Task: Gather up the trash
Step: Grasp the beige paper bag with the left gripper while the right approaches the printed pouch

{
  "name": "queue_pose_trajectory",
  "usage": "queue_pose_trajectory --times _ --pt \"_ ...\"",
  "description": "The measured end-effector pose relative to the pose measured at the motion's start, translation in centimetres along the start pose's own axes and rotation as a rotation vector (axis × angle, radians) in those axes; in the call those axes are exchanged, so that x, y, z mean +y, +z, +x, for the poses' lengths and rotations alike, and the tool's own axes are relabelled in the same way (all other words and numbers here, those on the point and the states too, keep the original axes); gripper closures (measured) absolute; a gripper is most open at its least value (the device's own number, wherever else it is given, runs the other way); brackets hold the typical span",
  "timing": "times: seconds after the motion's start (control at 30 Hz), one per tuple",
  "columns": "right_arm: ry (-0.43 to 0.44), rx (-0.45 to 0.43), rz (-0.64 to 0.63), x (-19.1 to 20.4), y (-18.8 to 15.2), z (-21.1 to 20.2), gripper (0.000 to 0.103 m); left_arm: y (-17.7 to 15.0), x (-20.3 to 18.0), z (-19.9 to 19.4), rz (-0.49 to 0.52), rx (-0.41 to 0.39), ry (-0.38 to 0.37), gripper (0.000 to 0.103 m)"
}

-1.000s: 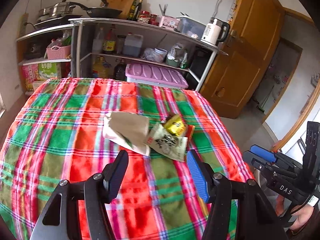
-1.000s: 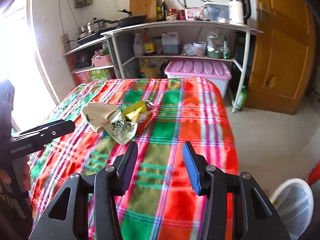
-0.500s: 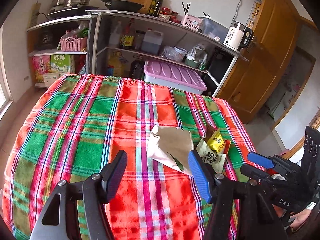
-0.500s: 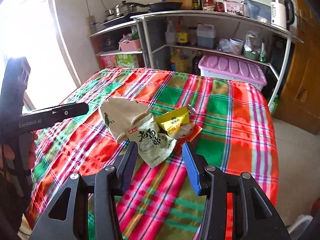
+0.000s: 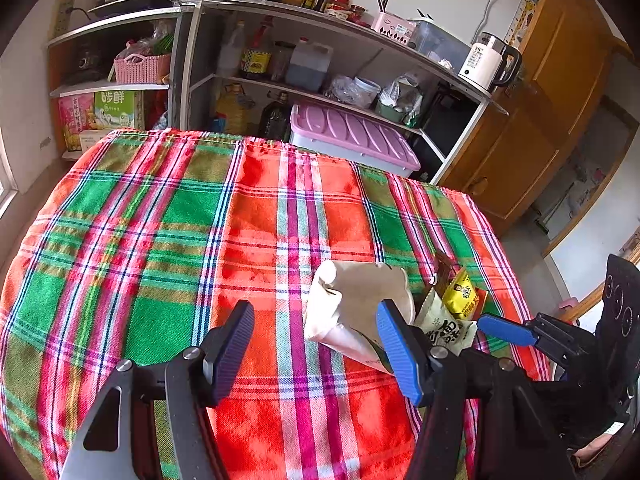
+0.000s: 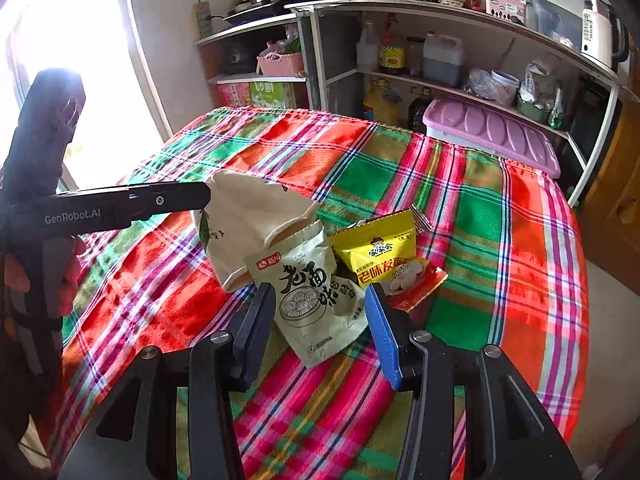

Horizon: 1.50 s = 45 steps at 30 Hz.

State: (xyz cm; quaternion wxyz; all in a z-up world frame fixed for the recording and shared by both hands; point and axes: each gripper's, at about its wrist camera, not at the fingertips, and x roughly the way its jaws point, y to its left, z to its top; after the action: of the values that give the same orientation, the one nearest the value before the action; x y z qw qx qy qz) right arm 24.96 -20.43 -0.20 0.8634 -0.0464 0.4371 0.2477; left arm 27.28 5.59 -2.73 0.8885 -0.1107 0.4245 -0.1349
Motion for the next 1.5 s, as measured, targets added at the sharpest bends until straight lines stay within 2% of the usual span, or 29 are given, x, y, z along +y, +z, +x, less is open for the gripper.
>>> queue_pose_trajectory --times 0.33,0.47,0.6,0.7,0.77,0.9,0.97,1.0,1.03,1.2,1.27,1.3,1.5 --pt "0.014 0.021 -0.034 -0.1 1.3 2.4 0.055 0.4 0.0 1.8 -0.002 0.028 0.004 0.040" --pt "0.027 0.025 -0.031 -0.2 1.3 2.7 0.054 0.4 -0.3 2.4 0.000 0.045 -0.016 0.040" --pt "0.016 0.032 -0.077 0.3 1.1 2.9 0.052 0.1 -0.4 2.9 0.001 0.051 -0.017 0.041" --pt "-0.003 0.054 -0.116 0.7 1.0 3.5 0.050 0.0 -0.3 2.8 -0.008 0.041 -0.016 0.050" --pt "-0.011 0.057 -0.119 0.7 0.9 3.6 0.050 0.0 -0.2 2.9 -0.009 0.045 -0.015 0.063" --pt "-0.013 0.055 -0.100 0.7 0.9 3.5 0.050 -0.3 -0.4 2.8 -0.003 0.047 -0.024 0.072" --pt "-0.024 0.052 -0.100 0.8 0.8 3.4 0.050 -0.3 -0.5 2.7 0.003 0.043 -0.017 0.072" --pt "-0.031 0.050 -0.107 0.9 0.8 3.3 0.053 -0.3 -0.6 2.7 0.002 0.042 -0.017 0.073" --pt "-0.033 0.049 -0.116 1.2 0.8 3.3 0.059 -0.3 -0.6 2.7 0.001 0.041 -0.018 0.073" --pt "-0.063 0.043 -0.141 1.7 0.4 2.8 0.070 -0.5 -0.7 2.4 0.001 0.038 -0.019 0.074" --pt "-0.070 0.039 -0.140 1.7 0.3 2.6 0.078 -0.6 -0.7 2.2 -0.001 0.034 -0.019 0.074" --pt "-0.082 0.037 -0.140 1.6 0.3 2.5 0.089 -0.7 -0.6 2.1 -0.002 0.033 -0.017 0.074" --pt "-0.082 0.033 -0.142 1.7 -0.1 2.1 0.098 -1.0 -0.6 1.5 0.000 0.027 -0.012 0.074"
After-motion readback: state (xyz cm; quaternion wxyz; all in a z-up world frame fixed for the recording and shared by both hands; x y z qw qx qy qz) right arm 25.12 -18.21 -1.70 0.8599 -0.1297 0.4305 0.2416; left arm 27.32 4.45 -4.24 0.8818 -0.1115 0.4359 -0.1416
